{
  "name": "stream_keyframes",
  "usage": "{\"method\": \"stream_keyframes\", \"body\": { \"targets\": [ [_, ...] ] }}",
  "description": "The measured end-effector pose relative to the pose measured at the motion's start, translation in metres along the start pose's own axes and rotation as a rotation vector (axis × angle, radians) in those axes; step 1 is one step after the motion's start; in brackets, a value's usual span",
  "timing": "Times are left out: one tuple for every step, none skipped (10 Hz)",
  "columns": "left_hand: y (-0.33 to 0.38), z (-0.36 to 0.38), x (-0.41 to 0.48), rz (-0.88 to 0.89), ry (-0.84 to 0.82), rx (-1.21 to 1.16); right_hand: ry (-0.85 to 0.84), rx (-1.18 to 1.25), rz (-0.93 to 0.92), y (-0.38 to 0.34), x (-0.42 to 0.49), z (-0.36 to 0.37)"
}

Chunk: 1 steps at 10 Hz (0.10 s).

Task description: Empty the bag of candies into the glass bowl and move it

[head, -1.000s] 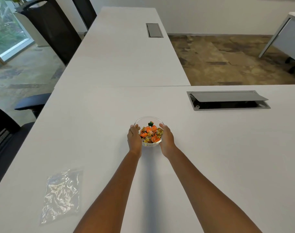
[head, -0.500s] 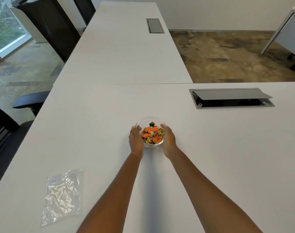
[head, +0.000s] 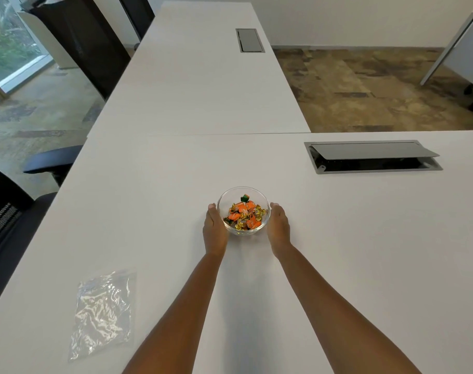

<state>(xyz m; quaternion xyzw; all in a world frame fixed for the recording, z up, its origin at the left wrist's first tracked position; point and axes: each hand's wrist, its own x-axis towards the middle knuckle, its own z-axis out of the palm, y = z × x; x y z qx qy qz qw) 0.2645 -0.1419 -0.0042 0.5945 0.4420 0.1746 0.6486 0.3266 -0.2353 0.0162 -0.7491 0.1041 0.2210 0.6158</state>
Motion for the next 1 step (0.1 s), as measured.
{"method": "stream_keyframes", "body": {
  "targets": [
    [-0.0132,-0.0134,-0.0088,0.054,0.072,0.163,0.094,-0.203,-0.137,0.0178,-0.006,-0.0116]
  ]
}}
